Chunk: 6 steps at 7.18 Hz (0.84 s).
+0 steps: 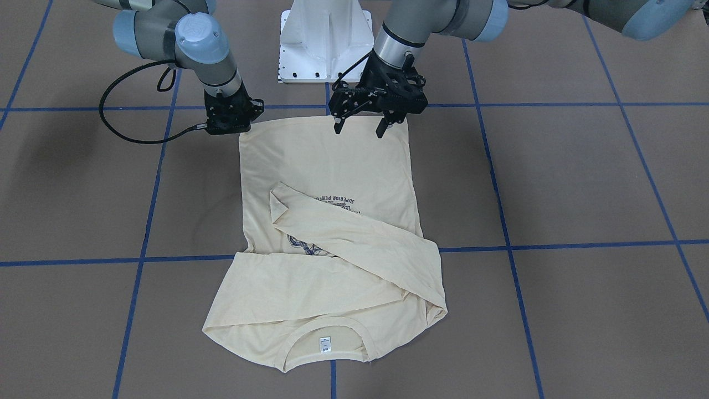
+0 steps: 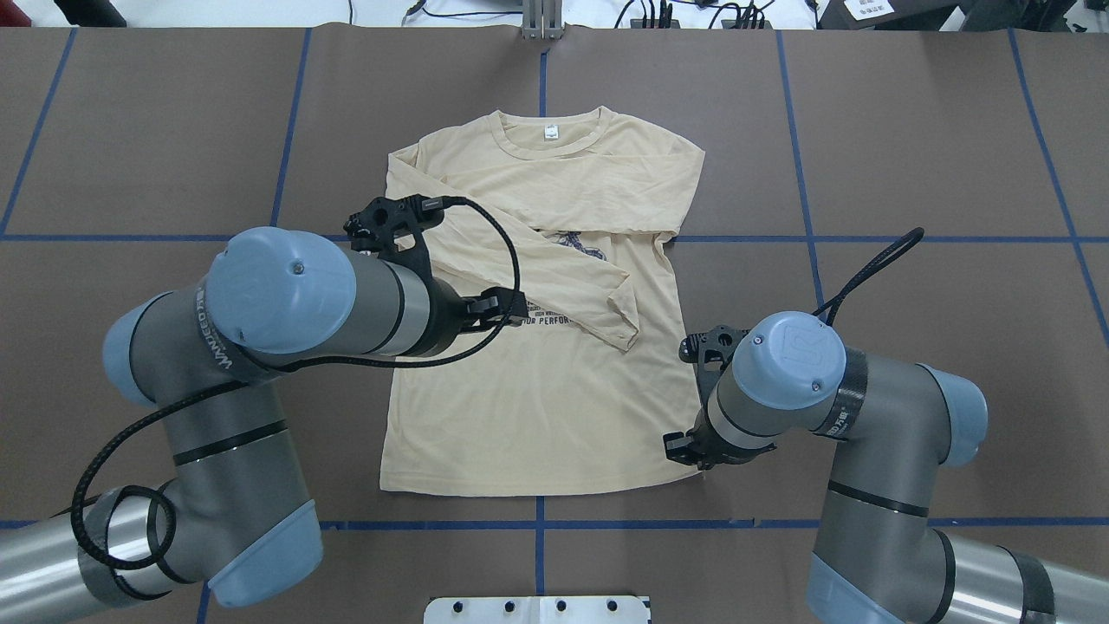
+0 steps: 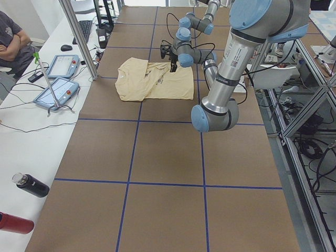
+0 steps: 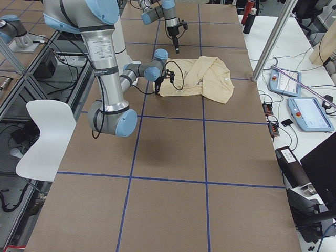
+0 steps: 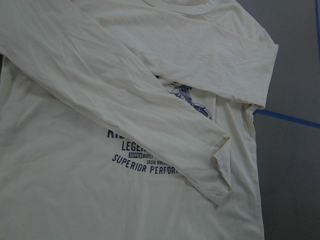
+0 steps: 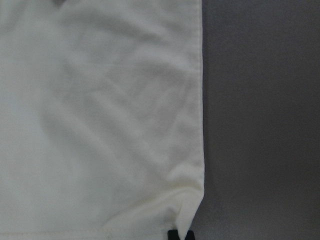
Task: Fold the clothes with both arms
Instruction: 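Grasp the hem corners with both grippers near the robot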
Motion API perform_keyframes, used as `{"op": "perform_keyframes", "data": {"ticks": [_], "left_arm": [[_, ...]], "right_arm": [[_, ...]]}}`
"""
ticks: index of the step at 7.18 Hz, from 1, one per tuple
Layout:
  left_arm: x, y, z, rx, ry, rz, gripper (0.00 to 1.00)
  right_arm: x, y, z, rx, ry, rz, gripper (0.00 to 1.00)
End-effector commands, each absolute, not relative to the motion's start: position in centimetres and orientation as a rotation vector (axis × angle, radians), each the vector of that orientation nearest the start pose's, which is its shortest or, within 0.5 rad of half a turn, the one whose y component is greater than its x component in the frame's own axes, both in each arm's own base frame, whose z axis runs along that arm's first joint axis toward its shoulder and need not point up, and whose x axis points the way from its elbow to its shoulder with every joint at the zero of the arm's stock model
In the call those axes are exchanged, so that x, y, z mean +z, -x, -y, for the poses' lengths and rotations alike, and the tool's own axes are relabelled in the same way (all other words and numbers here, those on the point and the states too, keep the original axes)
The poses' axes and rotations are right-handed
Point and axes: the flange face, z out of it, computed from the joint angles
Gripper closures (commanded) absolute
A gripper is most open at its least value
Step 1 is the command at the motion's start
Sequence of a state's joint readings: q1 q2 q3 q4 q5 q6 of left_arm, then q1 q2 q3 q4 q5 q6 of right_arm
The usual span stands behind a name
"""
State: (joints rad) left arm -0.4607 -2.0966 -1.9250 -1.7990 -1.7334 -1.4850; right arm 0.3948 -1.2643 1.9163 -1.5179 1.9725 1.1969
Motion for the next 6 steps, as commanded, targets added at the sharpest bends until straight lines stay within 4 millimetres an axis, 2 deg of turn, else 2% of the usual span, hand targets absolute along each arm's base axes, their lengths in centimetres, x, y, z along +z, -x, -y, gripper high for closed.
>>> {"op": "perform_keyframes", "data": {"ticks": [1, 3, 4, 6], "left_arm": [[24.7, -49.3, 32.1, -0.217, -0.135, -0.992, 0.00], [28.3, -51.4, 27.6, -0.176, -0.062, -0.894, 0.00], [29.0, -52.4, 25.5, -0.195, -0.013, -0.847, 0.00], [29.3, -52.9, 24.9, -0.192, 0.001, -0.804, 0.02]], "right_arm": [[32.0, 48.4, 31.2, -0.111, 0.079, 0.820, 1.00], [31.4, 47.6, 31.8, -0.099, 0.065, 0.832, 1.00], [31.1, 47.5, 32.1, -0.093, 0.061, 0.837, 1.00], [31.0, 47.4, 32.3, -0.089, 0.054, 0.839, 1.00]]}}
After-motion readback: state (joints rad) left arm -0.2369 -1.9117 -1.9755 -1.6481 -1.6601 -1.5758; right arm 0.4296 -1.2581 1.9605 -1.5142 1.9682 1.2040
